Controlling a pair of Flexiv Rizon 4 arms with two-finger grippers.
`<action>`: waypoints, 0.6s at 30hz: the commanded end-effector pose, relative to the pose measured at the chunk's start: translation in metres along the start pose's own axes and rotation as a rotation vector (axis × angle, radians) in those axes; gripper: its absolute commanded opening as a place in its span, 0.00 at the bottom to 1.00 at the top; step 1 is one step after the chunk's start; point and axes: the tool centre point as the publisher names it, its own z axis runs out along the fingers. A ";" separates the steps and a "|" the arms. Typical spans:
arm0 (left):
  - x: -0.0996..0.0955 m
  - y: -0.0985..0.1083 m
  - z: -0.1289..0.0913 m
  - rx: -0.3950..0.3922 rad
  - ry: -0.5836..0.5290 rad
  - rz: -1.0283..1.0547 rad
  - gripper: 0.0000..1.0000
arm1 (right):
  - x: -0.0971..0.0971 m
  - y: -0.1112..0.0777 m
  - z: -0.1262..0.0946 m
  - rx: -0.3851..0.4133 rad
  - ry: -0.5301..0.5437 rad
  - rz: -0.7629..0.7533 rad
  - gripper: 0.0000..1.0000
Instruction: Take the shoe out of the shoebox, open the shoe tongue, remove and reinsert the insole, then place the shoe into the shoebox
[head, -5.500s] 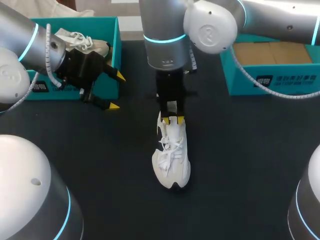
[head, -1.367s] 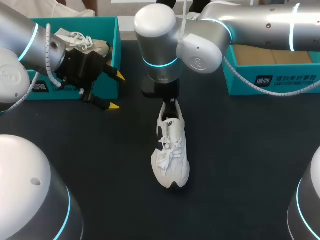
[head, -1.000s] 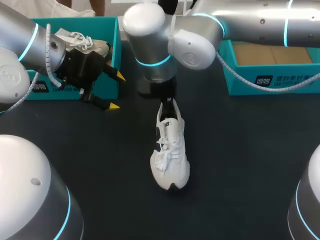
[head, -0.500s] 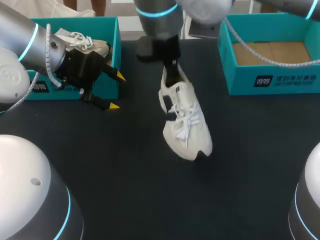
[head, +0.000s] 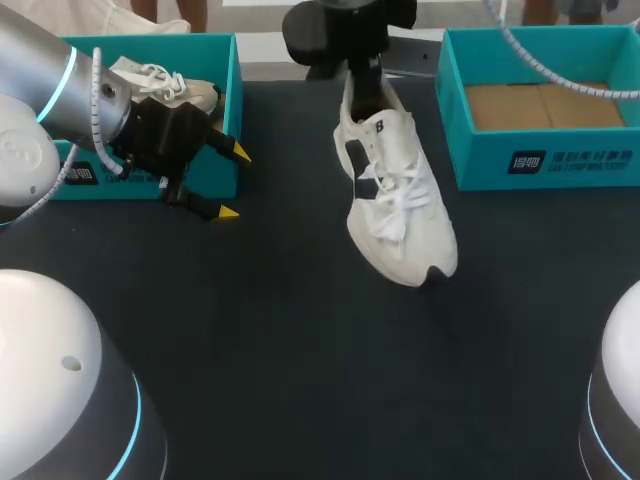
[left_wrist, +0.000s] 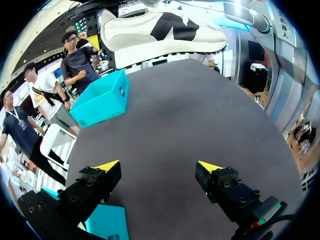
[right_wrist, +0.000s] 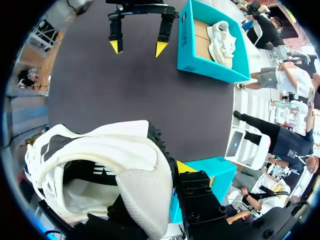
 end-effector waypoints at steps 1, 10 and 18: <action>0.000 0.000 0.000 -0.002 0.000 0.000 1.00 | 0.000 -0.001 -0.001 -0.001 0.000 -0.001 0.00; 0.000 0.000 0.000 -0.002 0.000 0.000 1.00 | 0.000 -0.001 -0.001 -0.001 0.000 -0.001 0.00; 0.000 0.000 0.000 -0.002 0.000 0.000 1.00 | -0.026 -0.068 0.008 -0.087 -0.029 -0.176 0.00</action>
